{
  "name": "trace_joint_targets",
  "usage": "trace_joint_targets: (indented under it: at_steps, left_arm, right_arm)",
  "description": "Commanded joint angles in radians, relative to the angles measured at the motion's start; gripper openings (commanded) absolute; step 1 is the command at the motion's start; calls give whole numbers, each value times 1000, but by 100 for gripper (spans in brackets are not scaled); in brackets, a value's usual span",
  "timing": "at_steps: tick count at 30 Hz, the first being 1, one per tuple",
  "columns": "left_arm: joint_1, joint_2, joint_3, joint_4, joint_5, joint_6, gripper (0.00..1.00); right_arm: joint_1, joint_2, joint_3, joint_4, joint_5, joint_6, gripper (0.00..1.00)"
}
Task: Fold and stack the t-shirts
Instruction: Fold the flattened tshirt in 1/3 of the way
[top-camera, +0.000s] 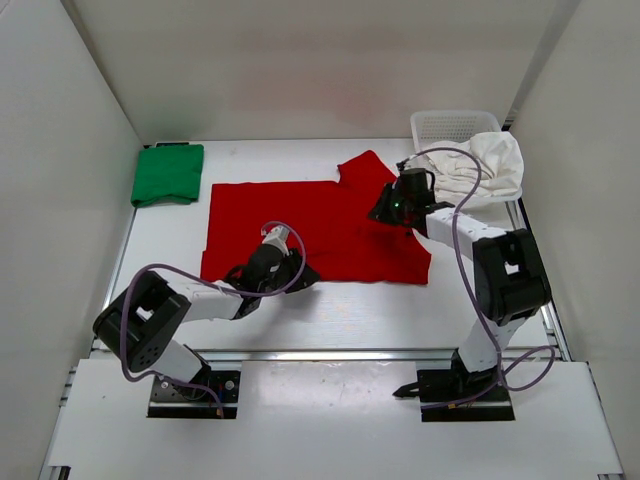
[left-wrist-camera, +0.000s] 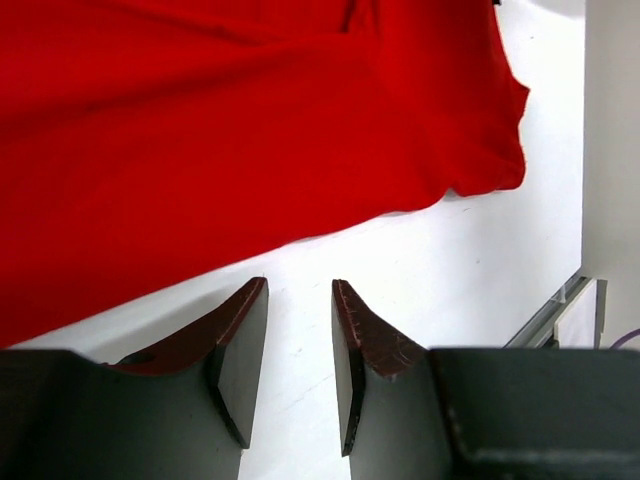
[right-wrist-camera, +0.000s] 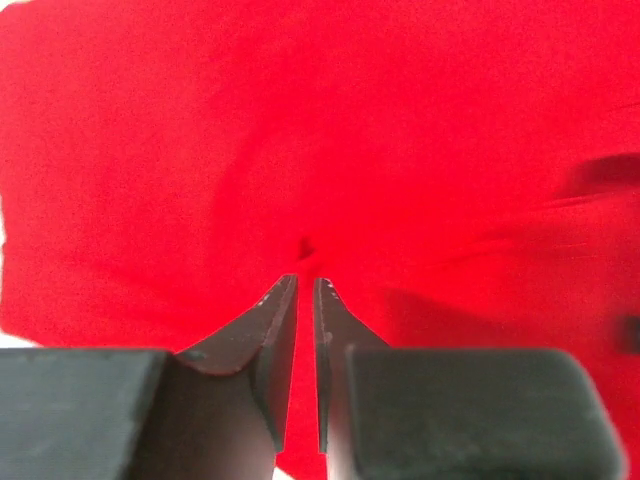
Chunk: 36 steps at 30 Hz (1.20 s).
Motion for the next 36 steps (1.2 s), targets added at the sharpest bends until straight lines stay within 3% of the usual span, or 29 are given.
trace_joint_targets:
  at_steps: [1, 4, 11, 13, 22, 28, 33, 36]
  left_arm:
    - [-5, 11, 52, 24, -4, 10, 43]
    - [-11, 33, 55, 29, 8, 10, 42]
    - [53, 5, 31, 20, 28, 19, 43]
    - [119, -10, 8, 27, 47, 18, 43]
    - [282, -110, -54, 8, 97, 7, 44]
    - [349, -188, -66, -29, 82, 19, 44]
    - [354, -151, -77, -38, 96, 39, 44]
    - [415, -124, -90, -14, 137, 14, 44]
  right_arm:
    - [-77, 12, 64, -36, 120, -80, 12]
    - [-109, 69, 113, -13, 129, -117, 17]
    - [-114, 322, 439, -246, 235, -221, 7]
    - [-121, 366, 501, -345, 297, -236, 2]
    - [-157, 258, 406, -291, 453, -200, 3]
    - [-72, 190, 369, -240, 443, -266, 22]
    - [-80, 204, 276, -220, 408, -224, 9]
    - [-104, 228, 265, -218, 397, -207, 1]
